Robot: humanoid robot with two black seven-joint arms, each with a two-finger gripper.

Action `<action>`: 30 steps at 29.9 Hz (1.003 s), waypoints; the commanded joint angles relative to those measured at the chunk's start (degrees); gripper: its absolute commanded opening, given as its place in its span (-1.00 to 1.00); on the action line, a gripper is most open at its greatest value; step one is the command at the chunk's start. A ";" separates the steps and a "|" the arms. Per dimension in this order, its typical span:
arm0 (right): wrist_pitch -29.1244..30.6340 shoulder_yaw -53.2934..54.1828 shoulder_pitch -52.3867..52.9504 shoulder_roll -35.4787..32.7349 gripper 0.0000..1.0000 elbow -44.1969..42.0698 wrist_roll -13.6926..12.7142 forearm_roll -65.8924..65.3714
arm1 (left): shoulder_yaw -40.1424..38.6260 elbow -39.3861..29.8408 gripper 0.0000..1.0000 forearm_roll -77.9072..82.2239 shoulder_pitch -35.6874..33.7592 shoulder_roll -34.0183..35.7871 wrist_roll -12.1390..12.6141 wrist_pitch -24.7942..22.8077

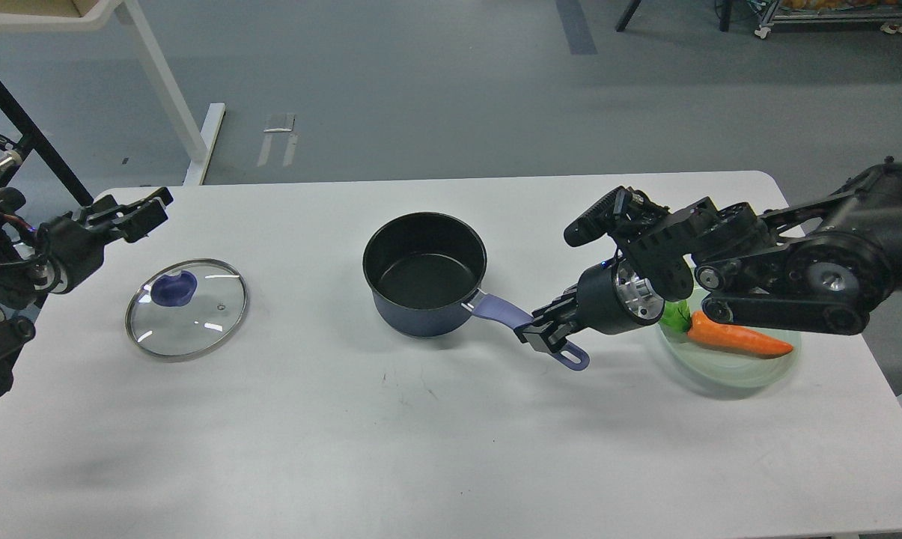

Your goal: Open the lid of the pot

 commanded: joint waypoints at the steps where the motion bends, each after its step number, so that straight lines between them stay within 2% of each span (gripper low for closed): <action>1: -0.03 1.12 -0.04 -1.28 0.96 0.10 -0.08 0.17 | -0.18 0.21 0.99 -7.12 -3.14 0.03 -0.02 -4.13; 5: -0.03 2.88 0.49 -3.21 0.96 0.10 -0.08 3.33 | -0.26 0.47 0.99 -14.06 -6.31 -0.41 -0.02 -5.19; 8: -0.38 8.40 -0.03 -7.24 0.96 -0.87 -0.08 5.18 | -0.53 0.56 0.99 -19.86 -8.33 -0.68 -0.02 -5.63; 13: -0.64 27.36 -10.04 -12.00 0.96 -1.83 -0.08 8.52 | -0.79 0.65 0.99 -32.08 -8.86 -4.62 -0.02 -10.28; 15: -0.73 36.59 -15.74 -12.35 0.96 -2.53 -0.17 9.22 | -1.32 0.73 0.99 -35.42 -8.86 -6.64 -0.02 -10.56; 19: -0.82 54.34 -25.76 -11.57 0.97 -6.48 -0.17 11.24 | -6.93 1.87 0.99 -40.79 -8.69 -11.56 -0.02 -10.91; 22: -0.82 63.59 -31.49 -10.43 0.99 -9.38 -0.17 14.84 | -11.77 5.20 0.99 -42.99 -8.51 -16.39 -0.02 -10.91; 26: -0.91 69.23 -35.71 -8.32 0.99 -14.65 -0.17 22.65 | -16.78 11.71 0.99 -44.92 -8.51 -22.28 -0.02 -11.17; 30: -1.52 69.68 -37.56 -4.90 0.99 -21.59 0.01 34.86 | -19.60 13.83 0.99 -51.06 -8.25 -25.54 0.12 -14.94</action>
